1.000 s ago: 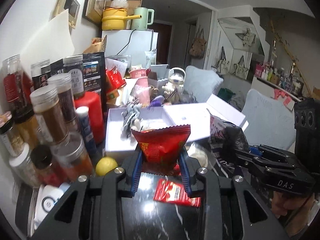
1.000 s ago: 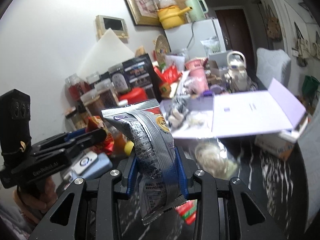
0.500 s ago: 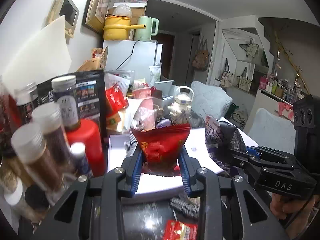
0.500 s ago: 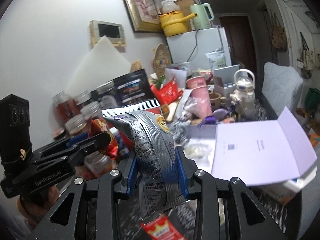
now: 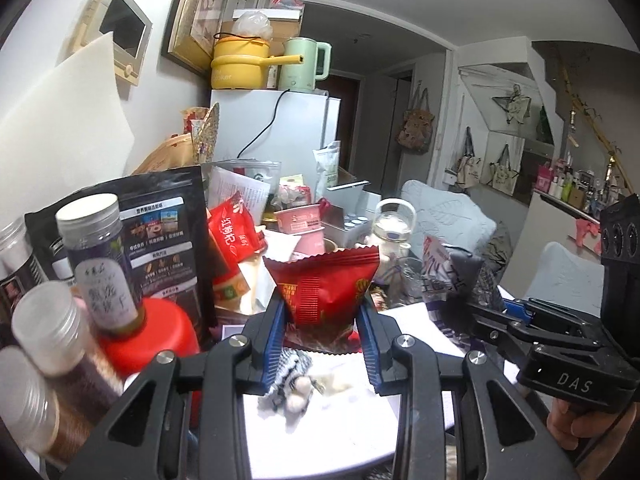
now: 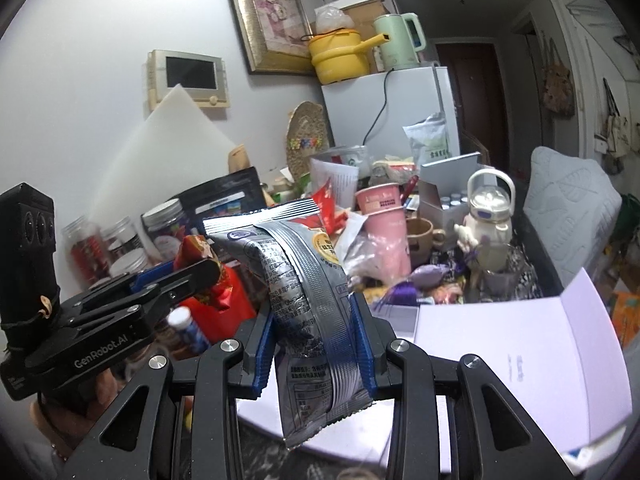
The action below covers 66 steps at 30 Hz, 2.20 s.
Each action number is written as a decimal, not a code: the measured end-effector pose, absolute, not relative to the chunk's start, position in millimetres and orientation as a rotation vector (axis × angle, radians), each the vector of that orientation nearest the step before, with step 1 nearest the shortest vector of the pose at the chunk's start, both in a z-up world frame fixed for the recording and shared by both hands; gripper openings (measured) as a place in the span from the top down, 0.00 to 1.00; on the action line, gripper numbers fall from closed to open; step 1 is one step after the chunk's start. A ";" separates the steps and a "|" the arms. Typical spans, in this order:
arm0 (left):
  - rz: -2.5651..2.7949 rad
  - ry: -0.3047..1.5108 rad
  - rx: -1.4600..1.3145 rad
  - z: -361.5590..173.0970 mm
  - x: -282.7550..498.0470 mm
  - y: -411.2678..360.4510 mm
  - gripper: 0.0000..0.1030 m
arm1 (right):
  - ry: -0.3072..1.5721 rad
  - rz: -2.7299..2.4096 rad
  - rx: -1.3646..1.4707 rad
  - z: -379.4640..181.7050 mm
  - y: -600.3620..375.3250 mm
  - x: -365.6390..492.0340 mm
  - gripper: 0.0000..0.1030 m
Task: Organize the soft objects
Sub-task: 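Carry the silver bag with the right gripper while the left gripper carries the red packet toward the box, then open the right gripper to drop the silver bag while the left gripper releases the red packet into the box, then withdraw both open grippers from the box toward the items on the table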
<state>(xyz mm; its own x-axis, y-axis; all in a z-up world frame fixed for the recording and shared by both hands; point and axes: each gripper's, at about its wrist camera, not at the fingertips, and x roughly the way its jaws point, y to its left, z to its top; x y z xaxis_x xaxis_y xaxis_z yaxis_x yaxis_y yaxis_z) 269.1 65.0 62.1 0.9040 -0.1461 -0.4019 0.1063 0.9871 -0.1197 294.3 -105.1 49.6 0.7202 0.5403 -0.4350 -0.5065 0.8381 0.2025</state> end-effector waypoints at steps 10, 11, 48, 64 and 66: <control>-0.060 0.518 -0.096 28.3 315.3 83.1 0.67 | 0.592 0.564 0.066 21.9 -89.6 351.7 0.67; -0.067 0.542 -0.096 22.8 320.9 83.4 0.67 | 0.600 0.563 0.068 17.9 -88.2 355.3 0.67; -0.006 0.893 -0.121 -50.3 376.1 77.6 0.36 | 0.884 0.426 -0.004 -62.4 -73.8 404.6 0.42; -0.008 0.754 -0.099 16.5 334.8 68.9 0.28 | 0.754 0.396 0.000 2.1 -100.6 357.4 0.33; -0.014 0.729 -0.096 28.4 326.7 66.2 0.28 | 0.736 0.398 0.003 11.8 -103.5 350.8 0.33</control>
<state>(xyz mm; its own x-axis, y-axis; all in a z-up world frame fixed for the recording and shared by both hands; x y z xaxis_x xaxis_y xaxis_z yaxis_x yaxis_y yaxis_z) 326.7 66.2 28.4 0.7457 -0.0458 -0.6647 -0.0208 0.9955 -0.0920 350.8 -103.5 11.8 0.6699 0.3537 -0.6528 -0.3518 0.9255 0.1404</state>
